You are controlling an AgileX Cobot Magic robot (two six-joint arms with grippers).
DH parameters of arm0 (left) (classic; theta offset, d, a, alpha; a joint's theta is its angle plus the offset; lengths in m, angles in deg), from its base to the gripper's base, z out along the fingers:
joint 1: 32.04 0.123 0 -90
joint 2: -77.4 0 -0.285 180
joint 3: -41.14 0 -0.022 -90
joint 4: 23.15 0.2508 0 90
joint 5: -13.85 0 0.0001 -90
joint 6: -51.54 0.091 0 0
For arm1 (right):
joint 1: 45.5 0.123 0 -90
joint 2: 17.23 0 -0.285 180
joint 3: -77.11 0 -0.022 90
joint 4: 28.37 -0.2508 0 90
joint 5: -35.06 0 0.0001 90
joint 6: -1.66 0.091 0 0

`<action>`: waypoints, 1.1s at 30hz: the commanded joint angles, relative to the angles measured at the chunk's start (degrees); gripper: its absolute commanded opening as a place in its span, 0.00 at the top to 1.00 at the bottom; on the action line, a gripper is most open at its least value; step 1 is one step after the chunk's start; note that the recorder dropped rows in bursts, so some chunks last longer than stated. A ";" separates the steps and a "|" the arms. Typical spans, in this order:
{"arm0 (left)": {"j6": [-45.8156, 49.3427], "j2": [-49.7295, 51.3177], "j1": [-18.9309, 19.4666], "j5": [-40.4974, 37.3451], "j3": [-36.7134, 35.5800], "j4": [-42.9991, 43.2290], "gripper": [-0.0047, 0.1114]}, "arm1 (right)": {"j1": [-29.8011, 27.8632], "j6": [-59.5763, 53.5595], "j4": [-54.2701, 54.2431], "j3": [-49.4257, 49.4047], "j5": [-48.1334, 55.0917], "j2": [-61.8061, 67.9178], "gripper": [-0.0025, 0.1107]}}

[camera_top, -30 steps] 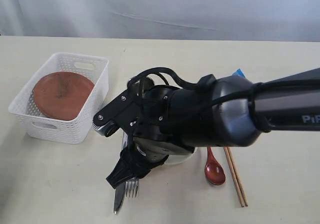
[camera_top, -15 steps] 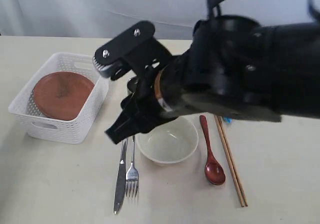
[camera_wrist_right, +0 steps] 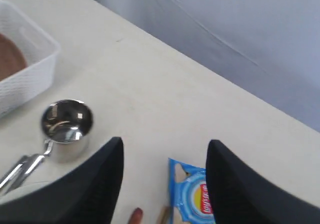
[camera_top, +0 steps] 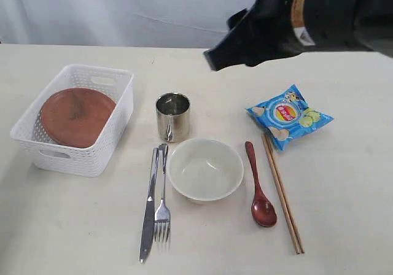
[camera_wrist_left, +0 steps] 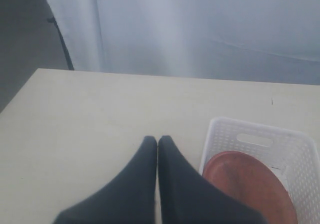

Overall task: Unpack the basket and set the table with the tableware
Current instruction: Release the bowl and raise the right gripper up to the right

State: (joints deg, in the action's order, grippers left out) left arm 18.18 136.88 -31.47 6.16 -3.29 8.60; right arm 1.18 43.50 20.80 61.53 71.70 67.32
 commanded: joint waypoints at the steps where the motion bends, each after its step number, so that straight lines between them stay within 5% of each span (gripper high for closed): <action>1: -0.06 -0.33 -0.27 0.04 -0.23 -0.50 0.96 | -8.36 -0.76 0.67 -3.30 -4.13 -0.48 0.55; 8: -0.06 -0.33 -0.27 0.04 -0.23 -0.50 0.96 | -19.88 -5.41 -2.66 -8.37 -12.37 -0.48 0.55; 18: -0.06 -0.33 -0.27 0.04 -0.23 -0.50 0.96 | -28.81 -11.16 -7.60 -8.37 -15.91 3.13 0.55; 23: -0.06 -0.33 -0.27 0.04 -0.23 -0.50 0.96 | -28.83 -25.71 -15.93 -8.10 -21.82 11.57 0.55; 33: -0.06 -0.33 -0.27 0.04 -0.23 -0.50 0.96 | -28.83 -58.64 -45.05 -0.09 -8.79 16.73 0.55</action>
State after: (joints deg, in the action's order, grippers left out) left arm 18.18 136.88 -31.47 6.16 -3.29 8.60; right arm -27.24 -3.99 -14.33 60.72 60.45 83.91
